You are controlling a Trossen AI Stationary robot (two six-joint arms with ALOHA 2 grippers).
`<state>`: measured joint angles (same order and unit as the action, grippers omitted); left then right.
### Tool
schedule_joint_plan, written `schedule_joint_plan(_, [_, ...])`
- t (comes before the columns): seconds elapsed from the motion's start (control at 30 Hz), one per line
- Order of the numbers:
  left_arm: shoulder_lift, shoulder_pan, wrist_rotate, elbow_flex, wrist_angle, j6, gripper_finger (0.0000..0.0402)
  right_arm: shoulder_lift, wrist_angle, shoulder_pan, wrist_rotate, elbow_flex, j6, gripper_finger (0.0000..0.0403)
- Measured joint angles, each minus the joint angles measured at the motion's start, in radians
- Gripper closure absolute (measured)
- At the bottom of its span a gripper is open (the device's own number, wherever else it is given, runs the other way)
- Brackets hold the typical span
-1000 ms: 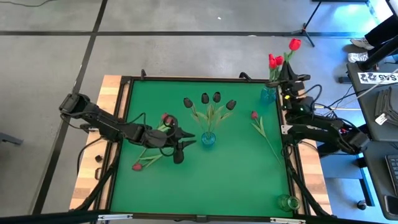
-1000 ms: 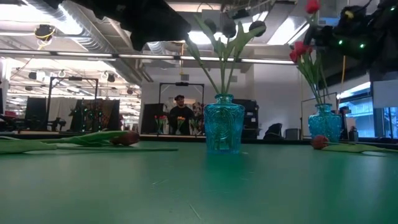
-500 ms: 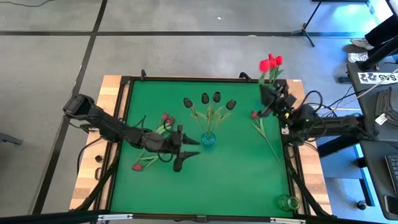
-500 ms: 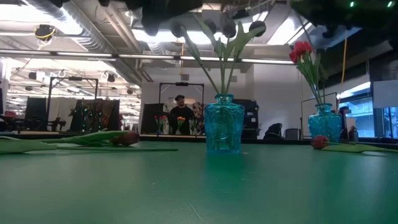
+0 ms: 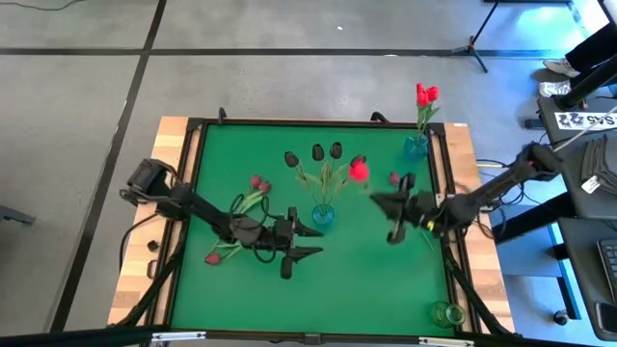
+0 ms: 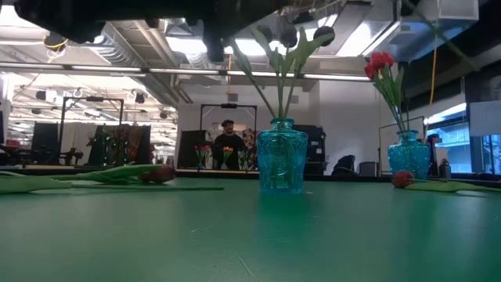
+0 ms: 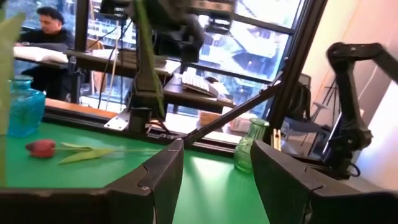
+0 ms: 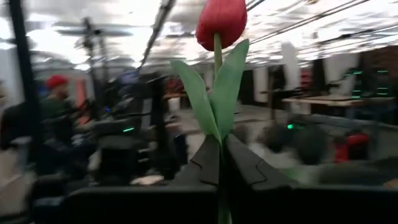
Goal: Sort flowers into vase by color
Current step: Put the red tulip into the top blue vase
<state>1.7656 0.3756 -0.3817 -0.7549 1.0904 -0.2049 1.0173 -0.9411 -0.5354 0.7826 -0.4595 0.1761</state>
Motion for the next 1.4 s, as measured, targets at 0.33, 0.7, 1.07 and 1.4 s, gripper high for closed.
schedule_joint_plan(0.33, [0.098,-0.004,0.007,-0.145,0.003,0.134,0.0217,0.407,-0.126,-0.061,-0.154,-0.266,0.028,0.0398])
schedule_joint_plan(0.7, [0.105,-0.051,0.125,-0.268,-0.002,0.155,0.0217,0.551,-0.240,-0.026,-0.217,-0.347,0.085,0.0398])
schedule_joint_plan(1.07, [0.105,-0.052,0.081,-0.279,-0.034,0.156,0.0313,0.553,-0.215,-0.013,-0.172,-0.348,0.083,0.0389])
schedule_joint_plan(1.4, [0.105,-0.041,0.001,-0.279,-0.155,0.103,0.0397,0.513,0.005,-0.015,-0.093,-0.348,-0.021,0.0362])
